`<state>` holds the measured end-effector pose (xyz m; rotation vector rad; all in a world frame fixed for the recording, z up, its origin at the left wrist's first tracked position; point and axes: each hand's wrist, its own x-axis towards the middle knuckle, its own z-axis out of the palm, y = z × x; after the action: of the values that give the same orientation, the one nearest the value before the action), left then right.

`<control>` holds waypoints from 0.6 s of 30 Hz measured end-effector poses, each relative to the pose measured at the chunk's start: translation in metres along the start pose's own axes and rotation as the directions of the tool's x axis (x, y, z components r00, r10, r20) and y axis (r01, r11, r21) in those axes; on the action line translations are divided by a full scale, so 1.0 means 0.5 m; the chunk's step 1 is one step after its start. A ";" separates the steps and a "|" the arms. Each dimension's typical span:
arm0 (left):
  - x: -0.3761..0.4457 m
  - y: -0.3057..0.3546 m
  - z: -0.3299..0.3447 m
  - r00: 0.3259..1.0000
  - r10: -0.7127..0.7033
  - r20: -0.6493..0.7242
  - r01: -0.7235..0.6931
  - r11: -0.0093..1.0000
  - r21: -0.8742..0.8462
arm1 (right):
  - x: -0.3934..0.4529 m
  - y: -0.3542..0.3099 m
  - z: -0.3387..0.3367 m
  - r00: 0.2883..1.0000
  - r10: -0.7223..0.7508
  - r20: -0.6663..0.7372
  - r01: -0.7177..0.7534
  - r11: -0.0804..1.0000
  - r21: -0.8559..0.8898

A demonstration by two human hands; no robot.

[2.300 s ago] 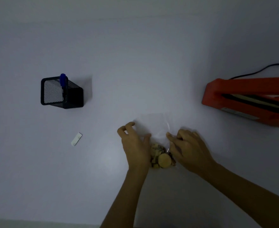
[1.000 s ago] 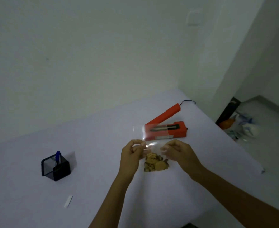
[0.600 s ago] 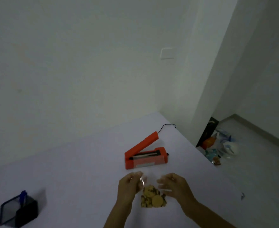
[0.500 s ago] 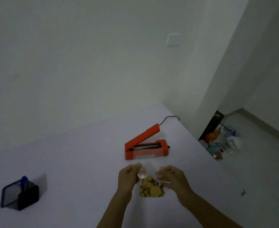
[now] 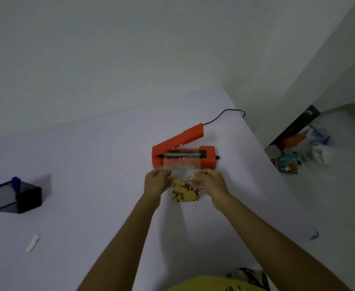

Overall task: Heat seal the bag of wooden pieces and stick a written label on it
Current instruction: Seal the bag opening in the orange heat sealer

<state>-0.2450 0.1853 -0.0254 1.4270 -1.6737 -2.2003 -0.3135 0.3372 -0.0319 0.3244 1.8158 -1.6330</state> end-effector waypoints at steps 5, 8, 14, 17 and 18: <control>0.011 -0.010 0.016 0.994 0.106 -0.038 -0.107 0.994 -0.016 | 0.034 -0.009 0.000 0.999 0.049 0.018 -0.049 0.998 -0.041; 0.030 -0.021 0.017 0.985 0.173 -0.025 -0.171 0.984 0.057 | 0.056 -0.001 -0.002 0.998 0.069 0.004 -0.068 0.996 -0.066; 0.052 -0.038 0.012 0.986 0.168 -0.005 -0.167 0.982 0.087 | 0.071 0.013 0.000 0.994 0.106 0.013 -0.105 0.993 -0.051; 0.061 -0.039 0.006 0.988 0.152 0.003 -0.152 0.986 0.068 | 0.079 0.021 -0.002 0.994 0.107 -0.012 -0.107 0.994 -0.032; 0.064 -0.039 0.004 0.987 0.160 0.010 -0.160 0.984 0.072 | 0.082 0.023 -0.004 0.993 0.119 -0.011 -0.119 0.993 -0.023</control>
<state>-0.2557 0.1784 -0.0608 1.2535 -1.8172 -2.0794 -0.3382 0.3314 -0.0662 0.4229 1.7866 -1.5300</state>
